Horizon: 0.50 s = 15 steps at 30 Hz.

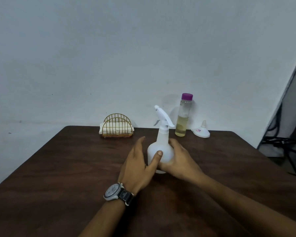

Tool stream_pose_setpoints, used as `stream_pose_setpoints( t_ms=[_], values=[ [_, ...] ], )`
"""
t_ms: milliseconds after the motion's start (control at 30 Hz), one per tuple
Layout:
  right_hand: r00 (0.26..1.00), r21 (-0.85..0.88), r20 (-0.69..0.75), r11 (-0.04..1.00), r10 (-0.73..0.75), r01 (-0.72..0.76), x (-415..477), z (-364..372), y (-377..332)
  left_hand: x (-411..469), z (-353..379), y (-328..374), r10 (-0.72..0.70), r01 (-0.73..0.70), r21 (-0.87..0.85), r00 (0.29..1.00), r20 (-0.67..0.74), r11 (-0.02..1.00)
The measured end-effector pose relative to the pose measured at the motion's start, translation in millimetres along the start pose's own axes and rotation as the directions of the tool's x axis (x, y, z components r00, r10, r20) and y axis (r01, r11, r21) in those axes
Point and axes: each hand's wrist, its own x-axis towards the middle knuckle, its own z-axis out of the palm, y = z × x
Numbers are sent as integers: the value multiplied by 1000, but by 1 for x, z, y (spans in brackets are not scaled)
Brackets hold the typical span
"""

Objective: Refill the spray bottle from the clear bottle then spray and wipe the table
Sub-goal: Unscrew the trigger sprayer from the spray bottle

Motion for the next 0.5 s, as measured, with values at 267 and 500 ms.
stream_pose_setpoints(
  t_ms=[267, 500],
  values=[
    [993, 75, 101, 996, -57, 49, -110, -26, -7, -62, -1, 45, 44, -36, -104, 996, 77, 994],
    [996, 324, -45, 942, -81, 92, -123, -70, -44, -79, -9, 50, -59, 74, -157, 993, 99, 985]
  ],
)
